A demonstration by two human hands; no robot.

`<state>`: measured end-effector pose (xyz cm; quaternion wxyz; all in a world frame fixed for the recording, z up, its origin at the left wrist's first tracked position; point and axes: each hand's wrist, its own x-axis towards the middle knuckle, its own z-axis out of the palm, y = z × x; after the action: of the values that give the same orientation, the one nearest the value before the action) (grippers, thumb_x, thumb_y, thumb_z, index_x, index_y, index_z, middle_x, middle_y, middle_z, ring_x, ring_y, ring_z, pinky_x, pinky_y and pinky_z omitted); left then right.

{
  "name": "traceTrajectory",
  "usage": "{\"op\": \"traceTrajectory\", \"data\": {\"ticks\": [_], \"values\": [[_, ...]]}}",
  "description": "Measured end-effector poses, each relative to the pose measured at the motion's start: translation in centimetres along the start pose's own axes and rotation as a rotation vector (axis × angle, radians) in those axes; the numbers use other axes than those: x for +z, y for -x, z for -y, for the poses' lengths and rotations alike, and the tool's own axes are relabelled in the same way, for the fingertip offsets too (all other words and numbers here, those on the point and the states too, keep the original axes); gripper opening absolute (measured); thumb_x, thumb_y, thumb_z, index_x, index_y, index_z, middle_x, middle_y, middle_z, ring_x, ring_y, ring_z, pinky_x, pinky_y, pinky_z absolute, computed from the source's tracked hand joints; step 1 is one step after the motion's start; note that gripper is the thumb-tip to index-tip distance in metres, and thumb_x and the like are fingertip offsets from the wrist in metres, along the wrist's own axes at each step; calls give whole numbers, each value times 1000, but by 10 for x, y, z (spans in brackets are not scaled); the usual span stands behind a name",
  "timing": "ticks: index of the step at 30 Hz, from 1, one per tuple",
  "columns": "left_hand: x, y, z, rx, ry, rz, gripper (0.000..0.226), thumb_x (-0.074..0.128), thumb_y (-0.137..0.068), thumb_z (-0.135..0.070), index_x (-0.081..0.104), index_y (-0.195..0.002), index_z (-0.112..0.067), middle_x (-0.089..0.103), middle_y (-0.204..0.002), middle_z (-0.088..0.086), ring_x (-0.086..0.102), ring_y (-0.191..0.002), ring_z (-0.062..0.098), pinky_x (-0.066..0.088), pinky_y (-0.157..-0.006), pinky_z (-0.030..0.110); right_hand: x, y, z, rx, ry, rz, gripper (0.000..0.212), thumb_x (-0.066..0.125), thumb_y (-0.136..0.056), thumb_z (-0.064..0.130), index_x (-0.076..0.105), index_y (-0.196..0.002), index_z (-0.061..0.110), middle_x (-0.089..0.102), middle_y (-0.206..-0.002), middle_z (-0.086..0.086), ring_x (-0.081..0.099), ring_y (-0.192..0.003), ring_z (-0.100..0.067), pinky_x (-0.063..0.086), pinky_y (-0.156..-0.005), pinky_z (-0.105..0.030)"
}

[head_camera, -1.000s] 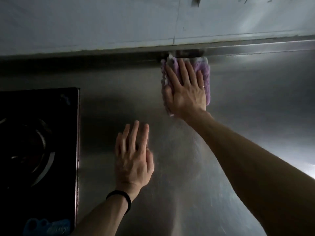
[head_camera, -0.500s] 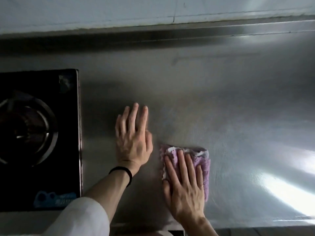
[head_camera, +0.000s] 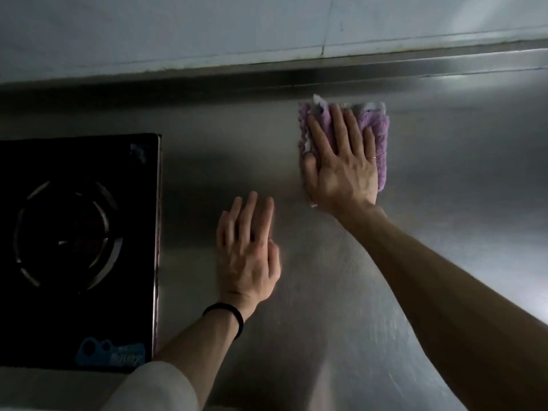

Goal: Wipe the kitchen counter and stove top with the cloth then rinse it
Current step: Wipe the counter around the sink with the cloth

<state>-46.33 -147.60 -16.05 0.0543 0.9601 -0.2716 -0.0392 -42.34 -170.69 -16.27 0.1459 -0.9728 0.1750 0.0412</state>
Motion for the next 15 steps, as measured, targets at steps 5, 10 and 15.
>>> {"op": "traceTrajectory", "data": {"ticks": [5,10,15], "values": [[-1,-1,0,-9,3,19,74,47,-90,-29,32,-162,-20,26,-170,9,25,-156,36,16,-128,53,9,70,16,84,6,-73,64,31,-106,49,15,-166,31,13,-174,-5,9,-161,-26,12,-128,-54],[-1,-1,-1,-6,11,-12,74,47,-91,-29,31,-163,-20,27,-170,9,26,-156,37,17,-129,53,29,236,23,6,16,-21,67,46,-99,45,31,-162,32,19,-173,-2,19,-159,-27,16,-127,-52],[1,2,1,-3,16,-3,74,49,-91,-27,31,-163,-19,27,-170,11,25,-156,37,18,-128,55,6,294,-36,63,79,-9,58,50,-90,42,58,-145,25,43,-160,-11,41,-148,-31,37,-114,-58]]}}
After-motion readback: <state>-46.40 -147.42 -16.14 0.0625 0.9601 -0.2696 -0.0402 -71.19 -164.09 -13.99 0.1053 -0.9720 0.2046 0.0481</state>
